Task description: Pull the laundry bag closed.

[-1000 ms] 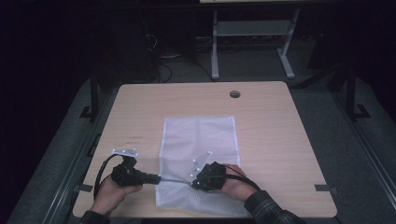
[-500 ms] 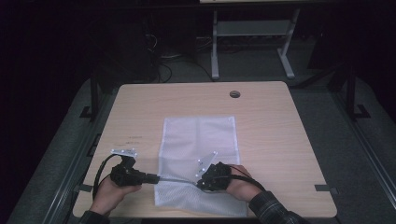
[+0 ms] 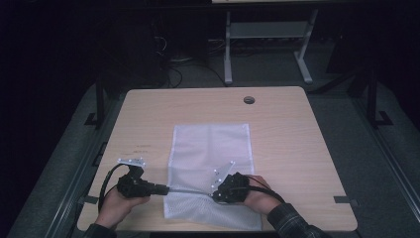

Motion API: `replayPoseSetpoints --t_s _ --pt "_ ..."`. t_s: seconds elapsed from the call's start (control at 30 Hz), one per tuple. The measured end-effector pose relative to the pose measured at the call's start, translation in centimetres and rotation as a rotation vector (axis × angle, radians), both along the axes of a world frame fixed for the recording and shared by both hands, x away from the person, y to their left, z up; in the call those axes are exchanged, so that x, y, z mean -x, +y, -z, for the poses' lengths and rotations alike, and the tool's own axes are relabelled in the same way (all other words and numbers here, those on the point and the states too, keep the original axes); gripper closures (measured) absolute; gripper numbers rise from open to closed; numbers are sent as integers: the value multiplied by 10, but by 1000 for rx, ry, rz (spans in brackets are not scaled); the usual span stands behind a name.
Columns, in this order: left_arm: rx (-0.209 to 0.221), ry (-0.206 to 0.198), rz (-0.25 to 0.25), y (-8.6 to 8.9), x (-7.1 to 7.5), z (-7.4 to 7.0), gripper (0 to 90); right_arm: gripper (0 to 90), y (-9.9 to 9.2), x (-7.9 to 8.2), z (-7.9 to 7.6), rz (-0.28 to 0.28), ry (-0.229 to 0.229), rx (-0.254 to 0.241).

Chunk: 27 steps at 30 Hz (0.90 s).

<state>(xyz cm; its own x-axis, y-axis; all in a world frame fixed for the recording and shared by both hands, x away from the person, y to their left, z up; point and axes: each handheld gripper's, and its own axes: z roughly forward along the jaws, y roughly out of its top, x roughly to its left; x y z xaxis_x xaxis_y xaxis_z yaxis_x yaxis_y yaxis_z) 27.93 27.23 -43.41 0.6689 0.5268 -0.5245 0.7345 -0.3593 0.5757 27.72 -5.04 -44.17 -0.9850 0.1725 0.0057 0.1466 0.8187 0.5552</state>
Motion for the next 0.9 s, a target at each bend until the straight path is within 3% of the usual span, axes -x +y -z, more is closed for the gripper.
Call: replayPoseSetpoints --t_s 0.9 --pt "-16 -2 -17 4 -1 1 869 868 -31 1 -1 58 -12 20"
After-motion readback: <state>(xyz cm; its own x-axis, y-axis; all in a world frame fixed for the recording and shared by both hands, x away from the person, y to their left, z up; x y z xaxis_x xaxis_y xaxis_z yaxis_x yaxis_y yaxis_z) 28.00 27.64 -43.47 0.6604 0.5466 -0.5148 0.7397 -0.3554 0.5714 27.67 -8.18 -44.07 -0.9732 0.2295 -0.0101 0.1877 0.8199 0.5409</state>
